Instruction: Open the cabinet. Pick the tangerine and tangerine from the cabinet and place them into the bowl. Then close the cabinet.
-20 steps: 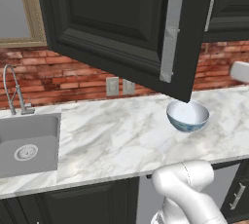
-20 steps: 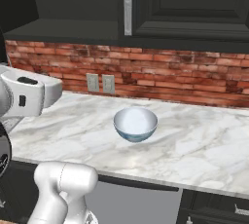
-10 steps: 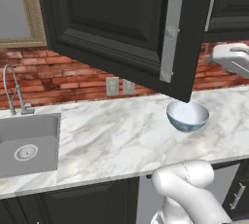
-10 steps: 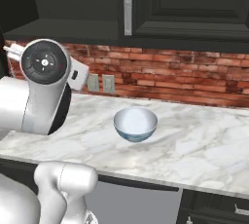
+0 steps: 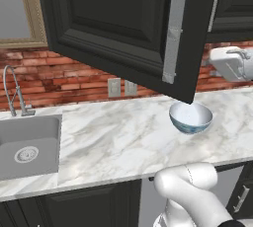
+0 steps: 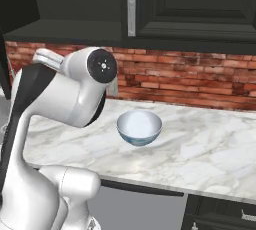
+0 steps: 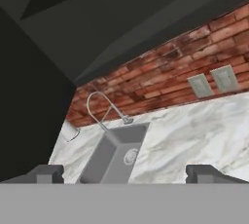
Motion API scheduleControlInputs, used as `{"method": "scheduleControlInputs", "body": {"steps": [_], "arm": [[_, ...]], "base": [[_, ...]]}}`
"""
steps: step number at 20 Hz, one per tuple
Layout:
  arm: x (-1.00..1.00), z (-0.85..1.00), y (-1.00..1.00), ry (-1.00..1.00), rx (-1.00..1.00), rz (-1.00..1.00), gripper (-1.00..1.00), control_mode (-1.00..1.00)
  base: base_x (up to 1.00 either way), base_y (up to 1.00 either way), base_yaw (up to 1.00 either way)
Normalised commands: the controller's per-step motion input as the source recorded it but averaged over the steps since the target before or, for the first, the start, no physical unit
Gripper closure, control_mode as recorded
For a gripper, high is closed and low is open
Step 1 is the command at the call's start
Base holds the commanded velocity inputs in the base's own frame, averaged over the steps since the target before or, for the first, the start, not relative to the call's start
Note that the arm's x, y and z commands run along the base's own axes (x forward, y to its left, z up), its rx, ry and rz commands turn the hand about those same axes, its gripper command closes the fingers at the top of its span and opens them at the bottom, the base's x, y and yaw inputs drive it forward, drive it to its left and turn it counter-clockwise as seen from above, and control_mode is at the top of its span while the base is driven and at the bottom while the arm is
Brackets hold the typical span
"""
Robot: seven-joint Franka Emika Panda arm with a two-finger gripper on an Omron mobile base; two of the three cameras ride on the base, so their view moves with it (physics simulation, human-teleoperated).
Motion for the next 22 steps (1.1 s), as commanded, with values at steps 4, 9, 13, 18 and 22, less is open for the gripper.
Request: {"method": "scheduleControlInputs", "body": {"steps": [4,9,13,18,22], "arm": [[0.6,0.0,0.46,0.0,0.06,0.02,-1.0,-1.0],[0.56,-0.01,0.59,0.07,0.07,0.08,-1.0,-1.0],[0.29,-0.09,0.46,0.11,0.09,0.24,-1.0,-1.0],[0.11,-0.05,0.55,0.06,0.07,0.26,-1.0,-1.0],[-0.01,-0.03,0.69,0.0,0.02,0.29,-1.0,-1.0]], "base": [[0.0,0.0,0.0],[0.0,0.0,0.0],[0.0,0.0,0.0],[0.0,0.0,0.0],[0.0,0.0,0.0]]}}
